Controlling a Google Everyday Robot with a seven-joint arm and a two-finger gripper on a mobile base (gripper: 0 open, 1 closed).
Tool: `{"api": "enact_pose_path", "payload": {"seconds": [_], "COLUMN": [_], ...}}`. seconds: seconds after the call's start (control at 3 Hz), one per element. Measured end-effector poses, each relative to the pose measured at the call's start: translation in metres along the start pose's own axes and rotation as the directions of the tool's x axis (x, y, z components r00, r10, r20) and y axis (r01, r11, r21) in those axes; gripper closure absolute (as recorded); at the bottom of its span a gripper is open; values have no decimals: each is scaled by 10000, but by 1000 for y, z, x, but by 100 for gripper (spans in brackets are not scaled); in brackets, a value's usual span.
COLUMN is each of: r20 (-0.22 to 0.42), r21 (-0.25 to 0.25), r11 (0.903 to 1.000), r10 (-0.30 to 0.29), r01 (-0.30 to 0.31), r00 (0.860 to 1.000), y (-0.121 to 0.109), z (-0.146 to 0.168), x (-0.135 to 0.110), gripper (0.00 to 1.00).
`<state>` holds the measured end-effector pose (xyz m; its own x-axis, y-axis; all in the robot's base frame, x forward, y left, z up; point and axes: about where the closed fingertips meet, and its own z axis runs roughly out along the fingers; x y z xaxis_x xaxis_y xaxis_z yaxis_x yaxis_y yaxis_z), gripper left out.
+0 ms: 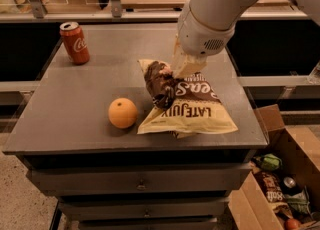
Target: Move brown chip bag near orange
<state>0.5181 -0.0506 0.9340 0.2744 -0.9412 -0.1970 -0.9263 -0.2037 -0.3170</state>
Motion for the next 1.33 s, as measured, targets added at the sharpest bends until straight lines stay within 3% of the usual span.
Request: {"api": "enact_pose_path", "payload": {"seconds": [1.33], "r20": [-75], "r21": [268], "r11": [9968], "r10": [-757], "r01": [759], "r00": [9971], "y": [-18], "z": [14], "x": [-13], "gripper": [100]}}
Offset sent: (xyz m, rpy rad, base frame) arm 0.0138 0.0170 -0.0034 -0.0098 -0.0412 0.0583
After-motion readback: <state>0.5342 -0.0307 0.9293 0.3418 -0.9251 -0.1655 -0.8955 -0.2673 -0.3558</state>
